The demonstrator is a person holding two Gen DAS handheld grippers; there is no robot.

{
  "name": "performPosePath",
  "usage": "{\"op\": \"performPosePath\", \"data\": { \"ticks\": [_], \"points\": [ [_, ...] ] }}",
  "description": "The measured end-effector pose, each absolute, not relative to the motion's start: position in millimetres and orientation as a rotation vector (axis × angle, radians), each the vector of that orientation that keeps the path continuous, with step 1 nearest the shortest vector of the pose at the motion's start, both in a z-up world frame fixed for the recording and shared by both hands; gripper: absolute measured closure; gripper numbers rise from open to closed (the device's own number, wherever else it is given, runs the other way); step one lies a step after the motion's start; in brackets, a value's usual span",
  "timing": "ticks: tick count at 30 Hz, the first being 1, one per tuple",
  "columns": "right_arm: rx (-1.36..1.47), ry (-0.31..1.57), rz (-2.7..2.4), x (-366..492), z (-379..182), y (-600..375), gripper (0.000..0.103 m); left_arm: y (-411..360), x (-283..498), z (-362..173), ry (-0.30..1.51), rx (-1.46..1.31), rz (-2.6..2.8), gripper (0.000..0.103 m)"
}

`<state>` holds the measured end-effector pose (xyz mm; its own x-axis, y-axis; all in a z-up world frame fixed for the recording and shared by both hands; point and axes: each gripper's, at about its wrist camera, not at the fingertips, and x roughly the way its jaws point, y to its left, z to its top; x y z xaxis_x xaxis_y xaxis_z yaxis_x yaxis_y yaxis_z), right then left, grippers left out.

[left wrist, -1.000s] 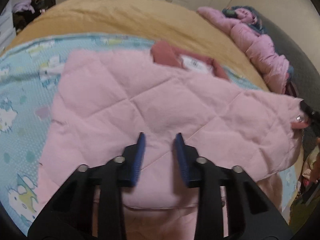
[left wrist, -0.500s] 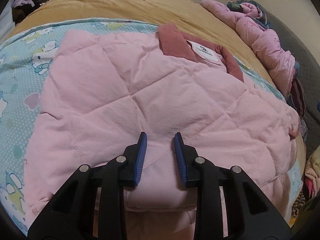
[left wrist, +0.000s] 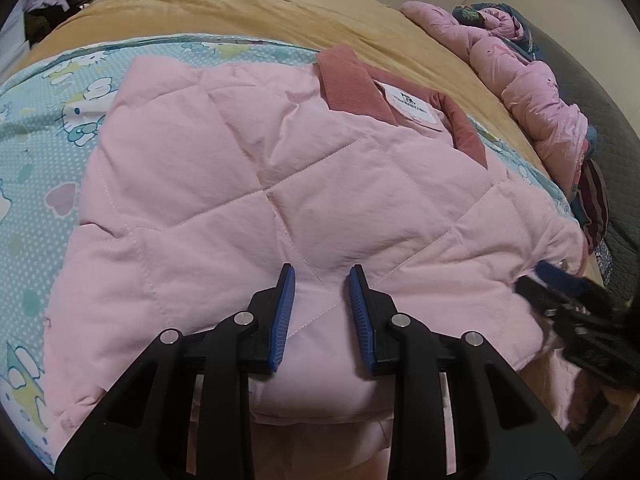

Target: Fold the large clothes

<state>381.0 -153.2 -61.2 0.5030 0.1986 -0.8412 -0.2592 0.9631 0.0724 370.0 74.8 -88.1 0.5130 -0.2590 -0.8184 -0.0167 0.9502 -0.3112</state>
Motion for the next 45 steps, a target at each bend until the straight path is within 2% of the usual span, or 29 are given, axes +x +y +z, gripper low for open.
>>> {"op": "performPosePath", "data": {
  "ticks": [8, 13, 17, 22, 24, 26, 36, 41, 45],
  "points": [
    [-0.033, 1.006, 0.239, 386.1, -82.4, -150.4, 0.034, 76.7, 370.3, -92.3, 1.014, -0.308, -0.145, 0.082],
    [-0.030, 0.983, 0.254, 377.3, -72.8, -154.4, 0.033, 78.3, 367.5, -89.0, 1.010, -0.312, -0.156, 0.082],
    [0.043, 0.945, 0.286, 358.2, -55.5, -167.5, 0.010, 78.3, 363.9, -86.2, 0.999, -0.304, -0.154, 0.082],
    [0.079, 0.910, 0.313, 326.5, -39.3, -184.7, 0.004, 76.4, 355.3, -76.4, 0.982, -0.296, -0.155, 0.082],
    [0.110, 0.896, 0.317, 317.1, -33.5, -193.6, 0.004, 76.2, 348.8, -70.2, 0.968, -0.303, -0.169, 0.075],
    [0.153, 0.879, 0.319, 308.2, -27.3, -202.9, 0.004, 74.3, 344.2, -65.9, 0.963, -0.313, -0.183, 0.060],
    [0.211, 0.824, 0.304, 288.4, -1.7, -220.9, 0.004, 63.3, 327.4, -41.2, 0.944, -0.326, -0.233, 0.038],
    [0.245, 0.813, 0.295, 279.9, 6.0, -228.7, 0.004, 58.7, 315.9, -26.7, 0.931, -0.315, -0.242, 0.009],
    [0.259, 0.798, 0.288, 273.2, 14.3, -233.6, 0.004, 57.4, 306.4, -13.3, 0.911, -0.318, -0.244, 0.009]
  ]
}}
